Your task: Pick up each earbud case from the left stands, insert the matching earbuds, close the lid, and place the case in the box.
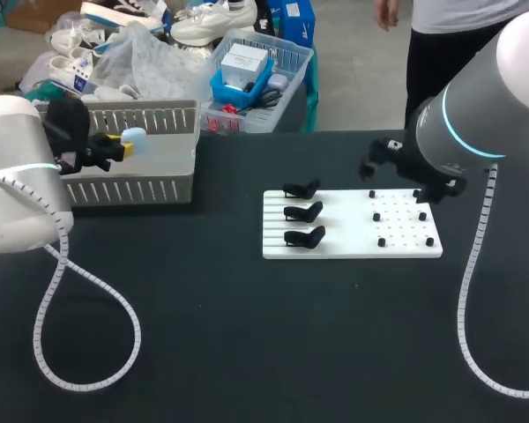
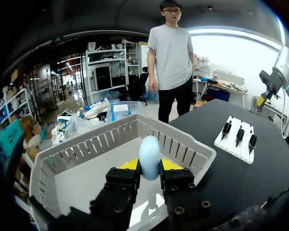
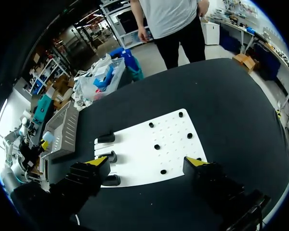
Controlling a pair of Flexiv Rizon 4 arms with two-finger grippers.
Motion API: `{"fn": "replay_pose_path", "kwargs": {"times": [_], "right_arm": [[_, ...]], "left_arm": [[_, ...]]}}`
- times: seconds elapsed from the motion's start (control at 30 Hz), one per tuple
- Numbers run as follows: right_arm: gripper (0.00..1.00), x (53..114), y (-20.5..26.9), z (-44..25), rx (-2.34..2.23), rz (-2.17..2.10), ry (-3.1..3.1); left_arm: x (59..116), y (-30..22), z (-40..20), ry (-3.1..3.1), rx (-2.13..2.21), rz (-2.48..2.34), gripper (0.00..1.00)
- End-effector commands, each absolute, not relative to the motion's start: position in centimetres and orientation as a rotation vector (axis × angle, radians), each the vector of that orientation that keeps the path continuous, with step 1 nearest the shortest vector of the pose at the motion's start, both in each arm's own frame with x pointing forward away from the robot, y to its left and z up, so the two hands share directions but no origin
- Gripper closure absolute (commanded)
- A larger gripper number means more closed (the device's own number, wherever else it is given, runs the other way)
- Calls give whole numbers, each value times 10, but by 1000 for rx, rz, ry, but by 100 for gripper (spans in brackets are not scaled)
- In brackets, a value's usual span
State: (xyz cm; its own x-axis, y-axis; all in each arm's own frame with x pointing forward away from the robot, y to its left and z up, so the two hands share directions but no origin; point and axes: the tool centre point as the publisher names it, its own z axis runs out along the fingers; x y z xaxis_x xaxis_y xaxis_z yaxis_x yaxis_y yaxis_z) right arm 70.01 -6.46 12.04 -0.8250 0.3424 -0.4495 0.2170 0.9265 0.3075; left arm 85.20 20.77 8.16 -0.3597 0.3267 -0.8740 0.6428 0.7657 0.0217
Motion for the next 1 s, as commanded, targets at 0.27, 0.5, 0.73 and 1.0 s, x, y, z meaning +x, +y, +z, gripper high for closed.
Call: {"fn": "replay_pose_path", "kwargs": {"times": [0.27,0.5,0.73,1.0], "right_arm": [[0,697,-65,119,403,333,2559],[0,697,-65,119,403,333,2559],[0,697,-65,119,403,333,2559],[0,697,-65,119,403,333,2559]], "left_arm": [[836,168,92,1849,715,-178,0],[781,121,124,1709,847,-239,0],[740,79,144,1665,884,-372,0],[723,46,146,1669,979,-424,0]]}}
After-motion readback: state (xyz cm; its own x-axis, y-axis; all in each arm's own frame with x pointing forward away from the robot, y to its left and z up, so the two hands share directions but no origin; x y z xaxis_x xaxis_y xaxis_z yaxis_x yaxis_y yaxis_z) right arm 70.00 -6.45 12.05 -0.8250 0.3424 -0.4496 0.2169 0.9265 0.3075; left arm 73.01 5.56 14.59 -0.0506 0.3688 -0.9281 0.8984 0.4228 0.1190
